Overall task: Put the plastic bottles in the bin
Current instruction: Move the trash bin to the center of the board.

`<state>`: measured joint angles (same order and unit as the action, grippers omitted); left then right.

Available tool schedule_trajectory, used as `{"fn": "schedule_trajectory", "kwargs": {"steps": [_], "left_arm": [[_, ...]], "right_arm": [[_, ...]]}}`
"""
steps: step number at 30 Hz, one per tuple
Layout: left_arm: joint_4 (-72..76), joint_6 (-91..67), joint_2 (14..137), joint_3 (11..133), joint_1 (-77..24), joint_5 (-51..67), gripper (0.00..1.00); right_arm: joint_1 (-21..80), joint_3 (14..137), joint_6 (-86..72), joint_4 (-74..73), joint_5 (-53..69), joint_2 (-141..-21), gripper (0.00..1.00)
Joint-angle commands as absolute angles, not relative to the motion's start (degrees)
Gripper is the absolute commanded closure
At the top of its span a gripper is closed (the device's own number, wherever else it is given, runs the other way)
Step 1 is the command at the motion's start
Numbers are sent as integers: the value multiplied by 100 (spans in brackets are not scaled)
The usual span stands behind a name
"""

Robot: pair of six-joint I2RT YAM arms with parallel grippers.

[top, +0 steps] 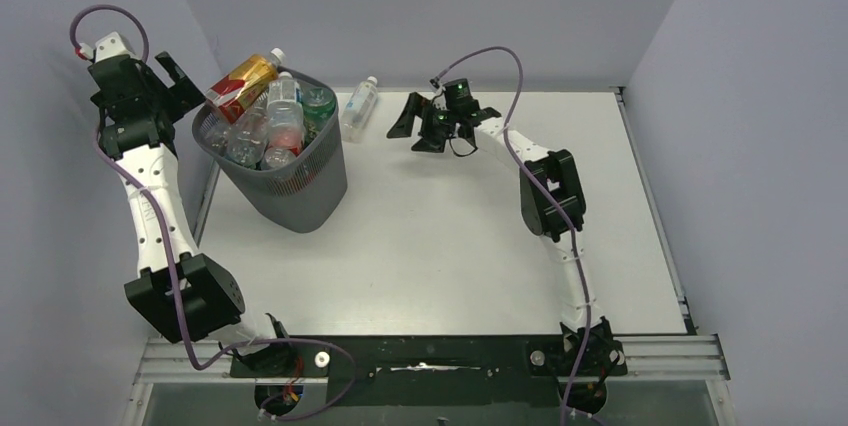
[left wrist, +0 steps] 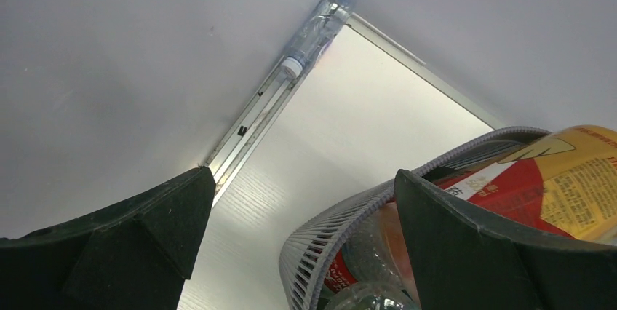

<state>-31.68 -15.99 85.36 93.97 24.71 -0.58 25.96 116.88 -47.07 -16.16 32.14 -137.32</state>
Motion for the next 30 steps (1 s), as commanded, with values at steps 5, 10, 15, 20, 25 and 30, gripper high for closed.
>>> {"fn": "schedule_trajectory", "kwargs": {"steps": [5, 10, 15, 20, 25, 30], "left_arm": [[-2867, -1728, 8340, 8955, 2693, -643, 3], [-2550, -1806, 8024, 8264, 2775, -589, 3], [-1924, -1909, 7626, 7214, 2856, 88, 12], [-1340, -1980, 7517, 6531, 2857, 709, 17], [-1082, -2084, 7438, 6244, 2825, 1181, 21], [-892, -2034, 7487, 6092, 2657, 1588, 22]], "right_arm": [[2605, 9825, -4358, -1159, 3251, -12057, 2], [2738, 8898, -4151, -1273, 3188, -11329, 2], [2795, 8352, -4062, -1379, 3097, -10793, 2], [2787, 7958, -3993, -1516, 2955, -10252, 2], [2762, 7582, -3979, -1582, 2839, -9815, 2], [2693, 7319, -3992, -1582, 2773, -9492, 2]]}}
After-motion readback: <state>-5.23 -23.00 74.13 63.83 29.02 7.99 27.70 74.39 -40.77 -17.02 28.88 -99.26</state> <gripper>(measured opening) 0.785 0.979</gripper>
